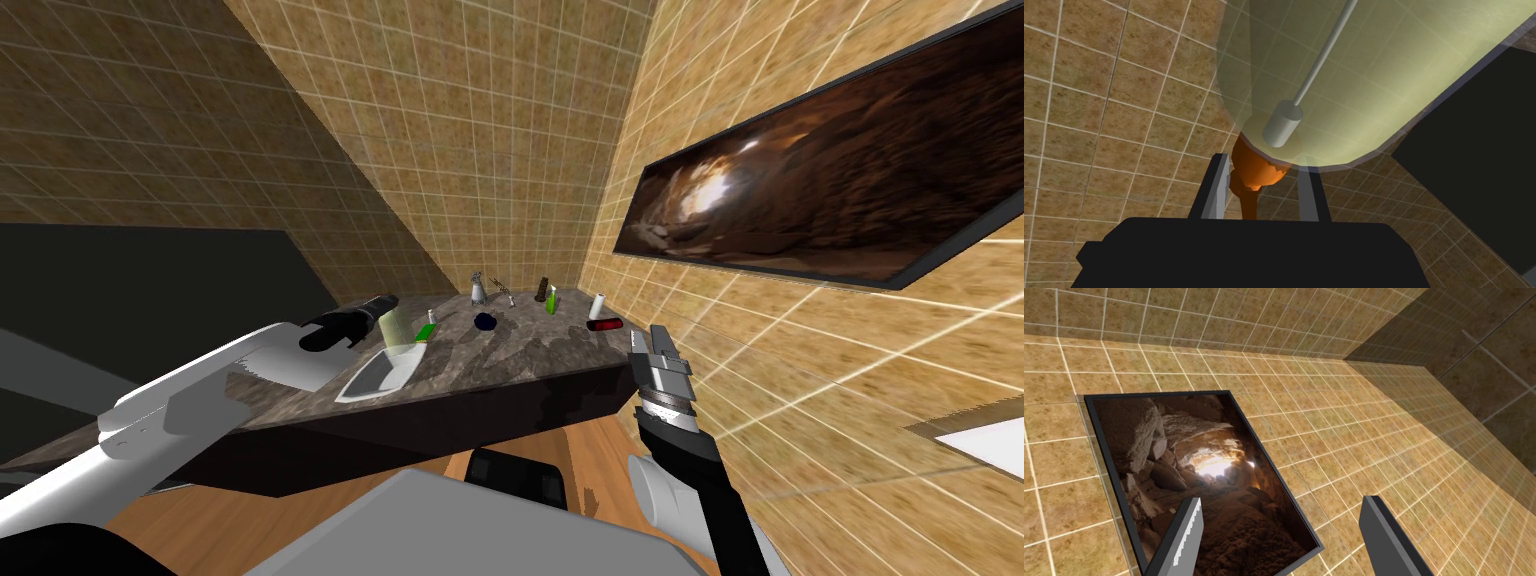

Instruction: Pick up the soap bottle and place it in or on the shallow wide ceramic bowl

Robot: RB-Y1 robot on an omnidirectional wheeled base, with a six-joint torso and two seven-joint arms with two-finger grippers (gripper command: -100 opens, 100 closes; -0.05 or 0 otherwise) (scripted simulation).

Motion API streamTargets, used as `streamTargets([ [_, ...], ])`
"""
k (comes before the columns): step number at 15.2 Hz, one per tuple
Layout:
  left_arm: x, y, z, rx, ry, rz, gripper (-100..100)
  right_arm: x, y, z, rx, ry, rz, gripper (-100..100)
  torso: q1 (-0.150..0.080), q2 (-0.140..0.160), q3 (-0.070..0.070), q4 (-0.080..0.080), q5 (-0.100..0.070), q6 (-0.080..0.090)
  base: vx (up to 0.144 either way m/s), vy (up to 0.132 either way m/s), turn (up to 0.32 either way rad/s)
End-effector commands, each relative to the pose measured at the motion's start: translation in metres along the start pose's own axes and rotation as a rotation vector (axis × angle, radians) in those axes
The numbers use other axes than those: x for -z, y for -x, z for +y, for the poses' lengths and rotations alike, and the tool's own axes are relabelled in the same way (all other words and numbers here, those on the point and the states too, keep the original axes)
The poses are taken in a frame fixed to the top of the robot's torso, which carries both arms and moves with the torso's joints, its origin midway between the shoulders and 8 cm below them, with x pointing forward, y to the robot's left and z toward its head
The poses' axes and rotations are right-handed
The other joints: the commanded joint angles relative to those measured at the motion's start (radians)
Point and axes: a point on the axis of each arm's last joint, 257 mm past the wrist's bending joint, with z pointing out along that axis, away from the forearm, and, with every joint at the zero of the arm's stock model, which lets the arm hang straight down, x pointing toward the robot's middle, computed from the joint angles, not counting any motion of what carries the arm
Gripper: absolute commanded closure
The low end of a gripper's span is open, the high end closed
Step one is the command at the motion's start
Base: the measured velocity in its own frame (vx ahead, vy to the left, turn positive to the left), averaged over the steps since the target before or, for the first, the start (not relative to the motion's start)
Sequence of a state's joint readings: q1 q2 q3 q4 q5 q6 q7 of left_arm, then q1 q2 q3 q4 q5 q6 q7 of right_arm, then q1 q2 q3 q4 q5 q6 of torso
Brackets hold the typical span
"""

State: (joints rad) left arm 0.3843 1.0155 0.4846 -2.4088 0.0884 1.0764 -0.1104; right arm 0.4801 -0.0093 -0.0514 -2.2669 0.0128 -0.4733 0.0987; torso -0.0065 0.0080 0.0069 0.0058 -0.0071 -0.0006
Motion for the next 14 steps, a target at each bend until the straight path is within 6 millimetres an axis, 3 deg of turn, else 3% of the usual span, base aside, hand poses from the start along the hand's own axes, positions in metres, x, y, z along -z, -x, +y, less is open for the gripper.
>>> streamTargets([
  [1,0.0001,0.0002,-0.0003,0.0,-0.001,0.0,100,0.0,0.0,0.0,0.0,0.0,0.0,0,0.0,0.0,0.0,0.0,0.0,0.0,-0.006,0.014,-0.002],
  [14,0.0025,0.0014,0.0037,-0.01,0.023,0.011,100,0.0,0.0,0.0,0.0,0.0,0.0,0,-0.002,0.001,0.001,0.001,-0.001,0.0,-0.005,0.019,0.007],
])
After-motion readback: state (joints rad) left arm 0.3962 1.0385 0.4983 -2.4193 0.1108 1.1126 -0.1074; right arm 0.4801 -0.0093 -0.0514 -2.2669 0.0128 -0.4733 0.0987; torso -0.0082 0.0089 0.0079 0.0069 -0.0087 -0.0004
